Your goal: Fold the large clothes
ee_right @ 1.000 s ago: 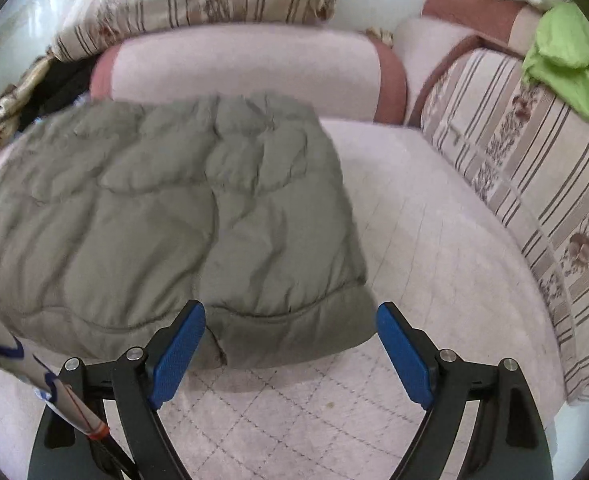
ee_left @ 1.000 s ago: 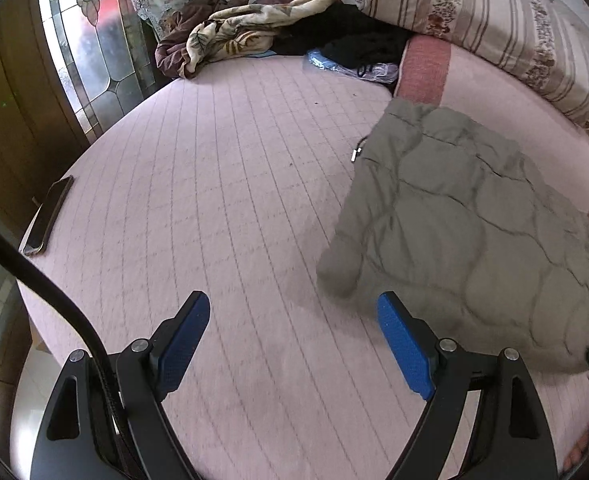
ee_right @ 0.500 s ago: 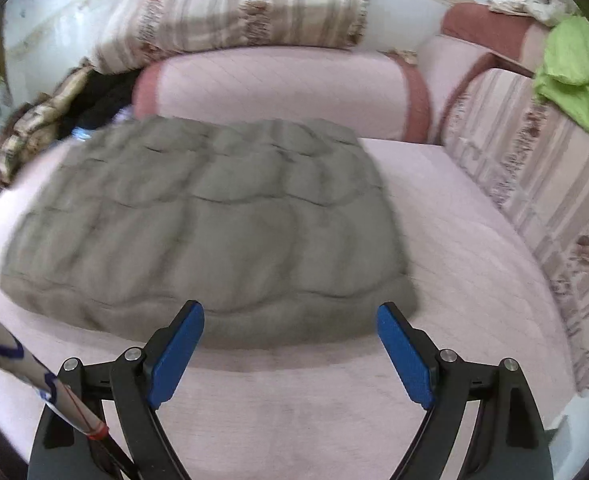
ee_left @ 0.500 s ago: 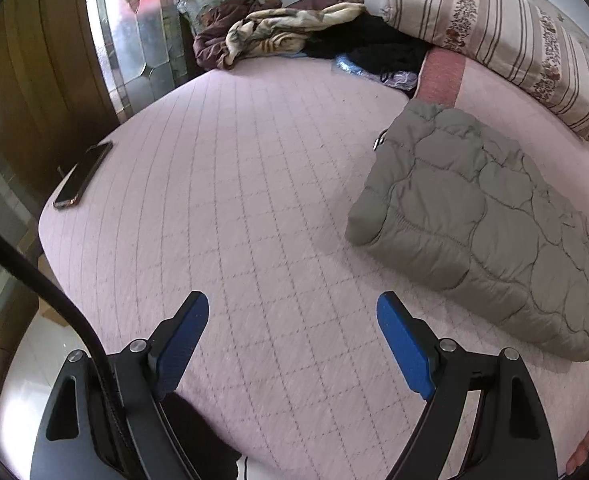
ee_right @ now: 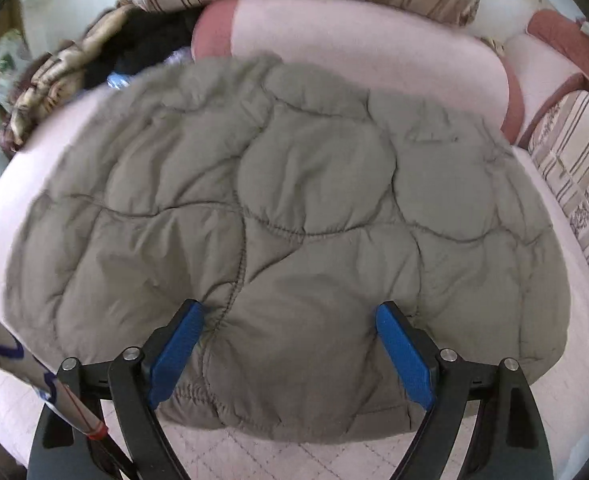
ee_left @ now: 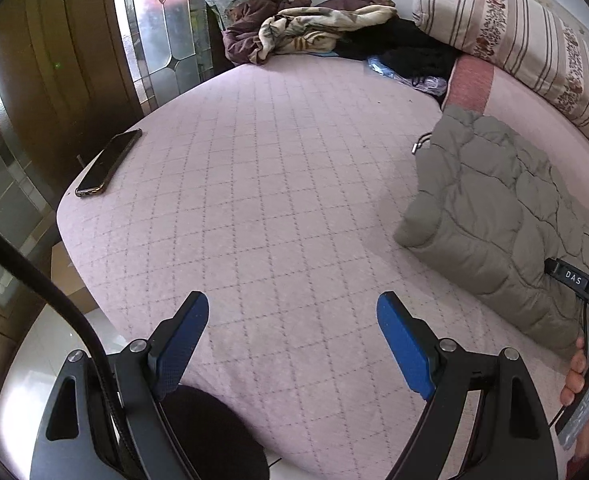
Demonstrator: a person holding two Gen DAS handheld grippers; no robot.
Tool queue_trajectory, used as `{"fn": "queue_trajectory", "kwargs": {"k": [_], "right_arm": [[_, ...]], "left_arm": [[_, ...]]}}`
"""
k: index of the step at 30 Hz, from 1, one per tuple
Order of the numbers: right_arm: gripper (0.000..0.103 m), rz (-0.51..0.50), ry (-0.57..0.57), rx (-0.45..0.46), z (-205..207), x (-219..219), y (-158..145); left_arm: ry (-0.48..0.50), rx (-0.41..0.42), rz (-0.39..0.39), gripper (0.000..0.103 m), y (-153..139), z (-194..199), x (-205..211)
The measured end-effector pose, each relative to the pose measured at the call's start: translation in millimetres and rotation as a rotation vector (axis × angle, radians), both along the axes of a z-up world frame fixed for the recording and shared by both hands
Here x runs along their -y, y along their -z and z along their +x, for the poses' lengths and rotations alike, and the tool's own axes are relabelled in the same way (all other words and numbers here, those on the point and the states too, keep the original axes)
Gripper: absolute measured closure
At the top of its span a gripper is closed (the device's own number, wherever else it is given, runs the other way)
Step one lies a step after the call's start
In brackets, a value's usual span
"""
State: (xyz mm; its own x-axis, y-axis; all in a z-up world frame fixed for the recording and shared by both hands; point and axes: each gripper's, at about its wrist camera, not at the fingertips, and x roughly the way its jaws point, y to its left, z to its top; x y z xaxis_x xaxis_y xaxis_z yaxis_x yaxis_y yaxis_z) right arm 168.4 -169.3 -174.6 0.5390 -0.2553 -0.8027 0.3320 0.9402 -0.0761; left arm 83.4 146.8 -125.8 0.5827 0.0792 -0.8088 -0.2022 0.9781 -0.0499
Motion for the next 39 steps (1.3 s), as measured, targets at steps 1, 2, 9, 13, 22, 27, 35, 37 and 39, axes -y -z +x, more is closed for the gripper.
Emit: {"fn": "queue_trajectory", "kwargs": {"k": [1,2,9,13,22,27,35,37,39], "right_arm": [[0.012,-0.016,0.0,0.019,-3,-4,-7],[0.012,-0.036,-0.003,0.05,-6,-9,-16],[0.012,-0.121,-0.1,0.104,16,-62,-32],[0.012,-0.14,-0.117,0.009,64,-76,0],[0.012,-0.132,-0.07,0.077,69,-77,-34],[0.012,-0.132,-0.099,-0.005,96,-94,-12],[0.006,-0.078,-0.101,-0.005,82,-77,-15],[0.006,-0.121,-0.106,0.016,59,-65,-15],[0.006,-0.141,-0.11,0.016,38,-51,-12]], "left_arm": [[-0.003,0.008,0.005,0.017,1,0,-3],[-0.008,0.013,0.011,0.017,2,1,-5],[0.004,0.005,0.008,0.017,14,9,-8],[0.015,0.001,0.03,0.017,17,12,-9],[-0.007,0.001,0.025,0.017,26,18,-25],[0.009,-0.01,0.012,0.017,29,19,-25],[-0.002,0.01,0.03,0.017,19,9,-26],[0.003,0.011,0.03,0.017,16,6,-23],[0.012,0.017,0.031,0.017,12,1,-19]]}}
